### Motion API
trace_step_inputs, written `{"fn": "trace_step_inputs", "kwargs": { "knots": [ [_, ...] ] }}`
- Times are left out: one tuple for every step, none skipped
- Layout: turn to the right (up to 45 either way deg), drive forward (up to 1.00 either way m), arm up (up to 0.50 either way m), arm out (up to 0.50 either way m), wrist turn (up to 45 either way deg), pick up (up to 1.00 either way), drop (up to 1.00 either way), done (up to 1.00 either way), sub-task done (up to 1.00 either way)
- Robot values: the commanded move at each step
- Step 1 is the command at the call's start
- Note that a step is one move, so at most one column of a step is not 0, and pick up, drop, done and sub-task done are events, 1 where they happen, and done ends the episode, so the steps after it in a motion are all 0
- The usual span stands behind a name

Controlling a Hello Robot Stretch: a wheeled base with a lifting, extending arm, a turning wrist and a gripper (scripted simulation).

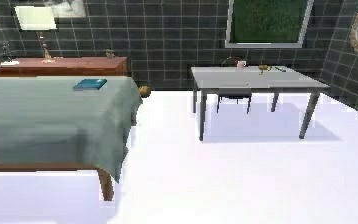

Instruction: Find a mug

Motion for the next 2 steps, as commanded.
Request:
{"fn": "trace_step_inputs", "kwargs": {
  "knots": [
    [0.0, 1.0, 0.0, 0.0, 0.0, 0.0, 0.0, 0.0, 0.0],
    [0.0, 1.0, 0.0, 0.0, 0.0, 0.0, 0.0, 0.0, 0.0]
  ]
}}
